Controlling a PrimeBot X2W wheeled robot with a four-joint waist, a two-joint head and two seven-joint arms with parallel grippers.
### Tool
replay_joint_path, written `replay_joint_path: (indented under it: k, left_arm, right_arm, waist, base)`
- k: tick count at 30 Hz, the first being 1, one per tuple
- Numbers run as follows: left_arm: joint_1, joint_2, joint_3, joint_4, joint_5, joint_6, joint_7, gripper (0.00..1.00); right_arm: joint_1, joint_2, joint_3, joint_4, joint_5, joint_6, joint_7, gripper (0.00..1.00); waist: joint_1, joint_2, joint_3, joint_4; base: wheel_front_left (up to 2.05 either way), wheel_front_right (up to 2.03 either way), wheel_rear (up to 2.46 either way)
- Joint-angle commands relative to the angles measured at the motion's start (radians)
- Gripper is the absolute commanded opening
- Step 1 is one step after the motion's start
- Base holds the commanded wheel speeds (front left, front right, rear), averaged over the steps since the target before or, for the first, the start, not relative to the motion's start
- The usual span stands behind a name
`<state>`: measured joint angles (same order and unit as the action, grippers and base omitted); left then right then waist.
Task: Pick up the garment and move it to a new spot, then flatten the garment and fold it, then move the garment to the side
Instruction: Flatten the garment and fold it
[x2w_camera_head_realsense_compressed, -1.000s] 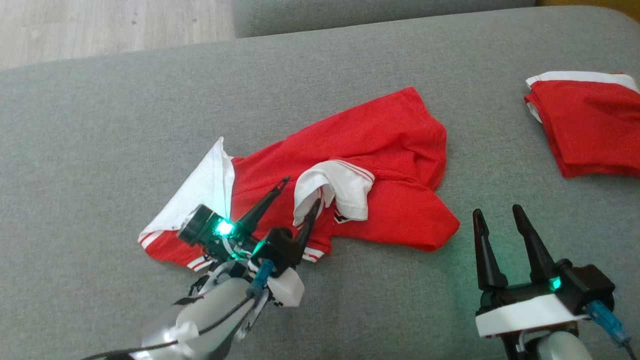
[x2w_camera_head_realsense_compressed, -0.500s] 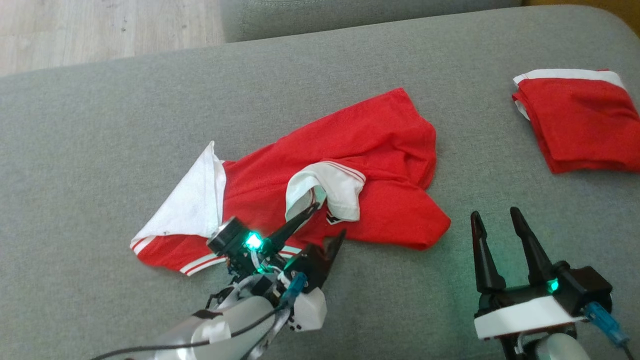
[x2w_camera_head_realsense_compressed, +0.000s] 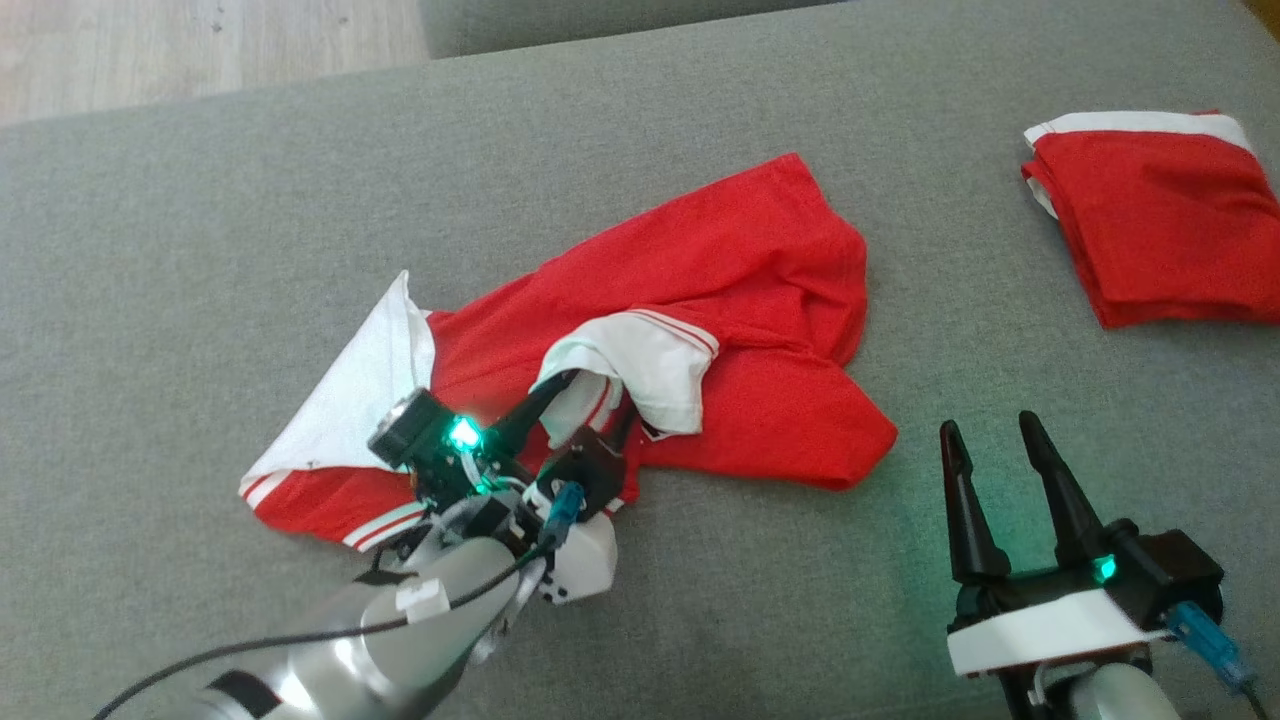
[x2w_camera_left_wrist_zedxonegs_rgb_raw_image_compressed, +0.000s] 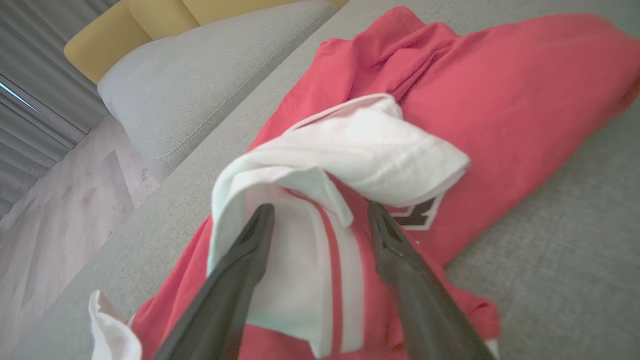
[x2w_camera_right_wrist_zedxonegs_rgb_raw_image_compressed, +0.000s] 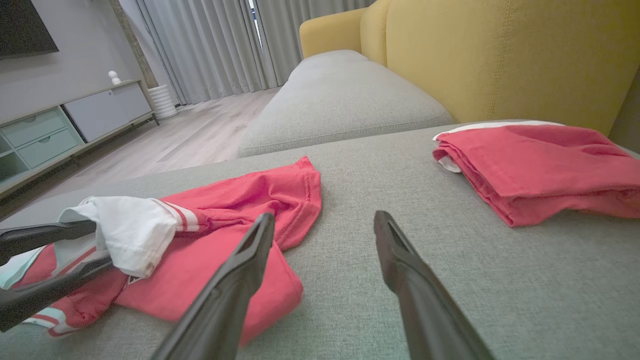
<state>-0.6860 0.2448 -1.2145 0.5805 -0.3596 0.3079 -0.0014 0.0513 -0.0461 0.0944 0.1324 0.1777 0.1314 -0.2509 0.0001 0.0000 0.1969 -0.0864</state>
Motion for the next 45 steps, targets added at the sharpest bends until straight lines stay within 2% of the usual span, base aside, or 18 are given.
replay_joint_path:
  k: [1,2,3,4,5,6,7,14,18,23,26,29,33,38,45]
  left_arm:
    - [-0.052,0.008,0.039,-0.011,0.006,-0.001,-0.007,0.86]
    - [-0.057,0.004,0.039,-0.004,0.005,-0.005,-0.012,0.8]
    - [-0.061,0.0,0.04,0.002,0.003,-0.008,-0.017,0.69]
    - [-0.066,-0.004,0.04,0.007,0.003,-0.011,-0.024,0.49]
    - [-0.07,-0.008,0.041,0.011,0.003,-0.012,-0.035,0.34]
    - [-0.073,-0.011,0.043,0.015,0.001,-0.011,-0.045,0.07]
    - [-0.073,-0.015,0.046,0.018,-0.004,-0.014,-0.053,0.0]
    - [-0.036,-0.023,0.099,-0.03,-0.075,-0.02,-0.12,0.0]
    - [0.05,0.002,0.217,-0.196,-0.232,-0.051,-0.178,0.0]
    - [0.148,0.124,0.361,-0.451,-0.394,-0.061,-0.177,0.0]
    - [0.21,0.226,0.404,-0.565,-0.48,-0.072,-0.102,0.0]
    - [0.273,0.329,0.446,-0.644,-0.539,-0.064,-0.057,0.0]
    - [0.351,0.397,0.524,-0.733,-0.642,-0.064,-0.057,0.0]
    - [0.389,0.428,0.581,-0.774,-0.691,-0.07,-0.089,0.0]
    - [0.383,0.397,0.64,-0.746,-0.736,-0.094,-0.156,0.0]
  right_arm:
    - [-0.03,-0.009,0.024,-0.032,0.004,-0.001,-0.011,1.0]
    - [-0.03,-0.009,0.023,-0.032,0.003,-0.001,-0.011,1.0]
    - [-0.031,-0.009,0.023,-0.032,0.003,-0.001,-0.011,1.0]
    - [-0.032,-0.009,0.022,-0.032,0.003,-0.001,-0.011,1.0]
    - [-0.033,-0.009,0.022,-0.031,0.003,-0.001,-0.011,1.0]
    - [-0.034,-0.009,0.022,-0.031,0.003,-0.001,-0.011,1.0]
    - [-0.034,-0.009,0.021,-0.03,0.003,-0.001,-0.011,1.0]
    - [-0.024,-0.008,0.011,-0.028,0.001,-0.001,-0.011,1.0]
    - [-0.01,-0.008,0.004,-0.024,0.005,-0.001,-0.011,1.0]
    - [0.01,-0.008,0.01,0.001,0.011,-0.001,-0.011,1.0]
    - [0.012,-0.008,0.013,0.012,0.013,-0.001,-0.011,1.0]
    - [0.009,-0.011,0.017,0.018,0.016,-0.001,-0.011,1.0]
    - [0.008,-0.02,0.024,0.033,0.018,-0.001,-0.011,1.0]
    - [0.0,-0.035,0.053,0.075,0.039,-0.001,-0.011,1.0]
    - [-0.013,-0.059,0.101,0.127,0.08,-0.001,-0.011,1.0]
  waist:
    - [-0.0001,0.0,0.004,-0.002]
    - [-0.0001,0.0,0.007,-0.003]
    - [-0.0001,0.0,0.009,-0.003]
    - [-0.0001,0.0,0.011,-0.004]
    - [-0.0001,0.0,0.012,-0.005]
    - [-0.0001,0.0,0.013,-0.006]
    - [-0.0001,0.0,0.013,-0.006]
    - [-0.0001,0.0,-0.005,0.008]
    - [-0.0001,0.0,-0.028,0.036]
    - [-0.0001,0.0,-0.052,0.084]
    - [-0.0001,0.0,-0.056,0.106]
    - [-0.0001,0.0,-0.051,0.121]
    - [-0.0001,0.0,-0.042,0.14]
    - [-0.0001,0.0,-0.032,0.152]
    - [-0.0001,0.0,-0.024,0.158]
  base:
    - [0.0,0.0,0.0]
    - [0.0,0.0,0.0]
    - [0.0,0.0,0.0]
    - [0.0,0.0,0.0]
    - [0.0,0.0,0.0]
    - [0.0,0.0,0.0]
    - [0.0,0.0,0.0]
    - [0.0,0.0,0.0]
    - [0.0,0.0,0.0]
    - [0.0,0.0,0.0]
    - [0.0,0.0,0.0]
    - [0.0,0.0,0.0]
    - [0.0,0.0,0.0]
    - [0.0,0.0,0.0]
    - [0.0,0.0,0.0]
